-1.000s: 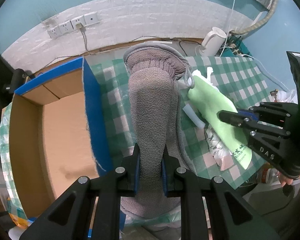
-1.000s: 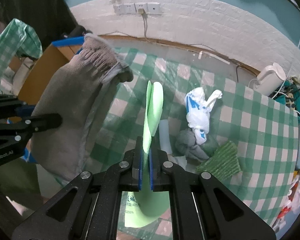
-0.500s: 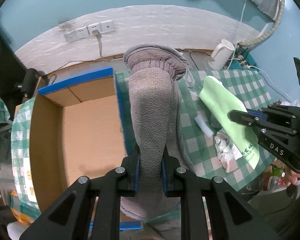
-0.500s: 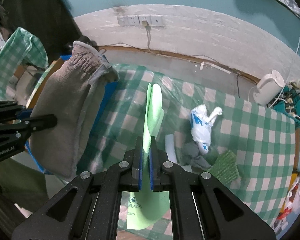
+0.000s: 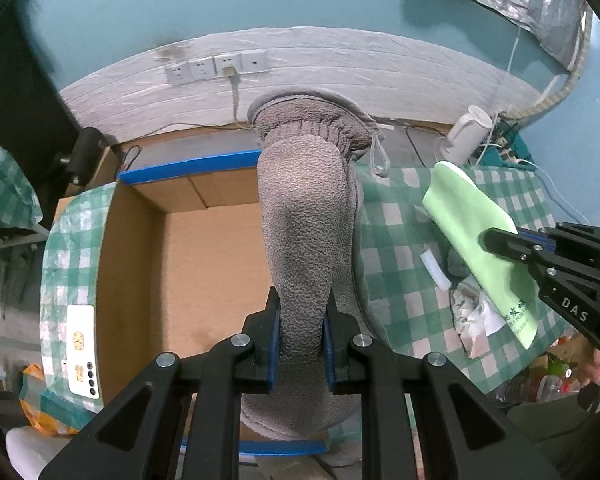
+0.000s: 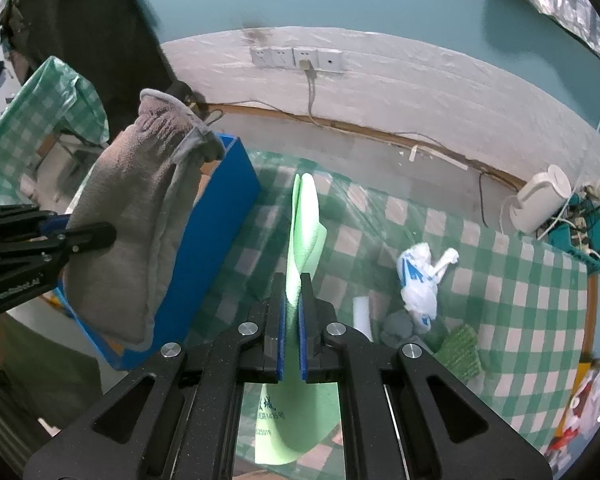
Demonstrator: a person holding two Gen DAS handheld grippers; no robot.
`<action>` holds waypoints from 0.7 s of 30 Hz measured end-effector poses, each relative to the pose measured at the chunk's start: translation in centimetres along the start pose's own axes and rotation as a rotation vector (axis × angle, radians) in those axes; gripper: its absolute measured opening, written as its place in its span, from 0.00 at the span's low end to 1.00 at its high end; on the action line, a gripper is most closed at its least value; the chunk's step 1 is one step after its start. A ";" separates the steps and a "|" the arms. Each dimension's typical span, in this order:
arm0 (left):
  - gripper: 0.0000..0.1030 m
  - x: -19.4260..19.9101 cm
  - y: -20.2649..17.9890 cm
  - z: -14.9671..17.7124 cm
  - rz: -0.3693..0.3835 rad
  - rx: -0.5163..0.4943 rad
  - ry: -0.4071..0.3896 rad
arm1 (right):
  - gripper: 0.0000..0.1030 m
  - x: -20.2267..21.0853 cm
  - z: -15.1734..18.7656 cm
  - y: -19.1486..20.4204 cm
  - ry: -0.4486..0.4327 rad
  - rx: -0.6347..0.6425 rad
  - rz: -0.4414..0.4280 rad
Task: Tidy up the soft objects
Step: 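Lift the grey sock with the left tool while the right tool carries the green cloth toward the box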
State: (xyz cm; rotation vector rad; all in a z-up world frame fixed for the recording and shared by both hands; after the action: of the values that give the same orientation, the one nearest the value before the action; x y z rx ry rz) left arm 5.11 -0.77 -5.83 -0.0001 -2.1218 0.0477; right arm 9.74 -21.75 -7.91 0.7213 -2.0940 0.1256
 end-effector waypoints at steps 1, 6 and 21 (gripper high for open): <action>0.17 0.1 0.2 0.0 -0.004 0.003 -0.002 | 0.04 0.0 -0.2 0.4 -0.002 0.005 -0.002; 0.17 0.2 1.7 0.3 -0.029 0.026 -0.007 | 0.04 -0.2 -1.0 1.8 -0.011 0.027 -0.014; 0.17 -0.8 6.9 2.0 -0.087 0.093 0.020 | 0.04 -2.2 -3.1 7.3 0.001 0.083 -0.064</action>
State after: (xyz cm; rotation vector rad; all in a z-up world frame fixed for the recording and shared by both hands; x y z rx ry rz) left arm 3.72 6.04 -7.82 0.1460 -2.0957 0.0939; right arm 9.02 -13.64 -6.49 0.8369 -2.0718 0.1784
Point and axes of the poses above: each gripper's, at about its wrist camera, not at the fingertips, and x roughly against the way its jaws point, y to its left, z to its underside, the point moved 2 cm from there along -x, roughly the way its jaws point, and after that the axes turned 9 degrees about -y, right-handed, at the moved point
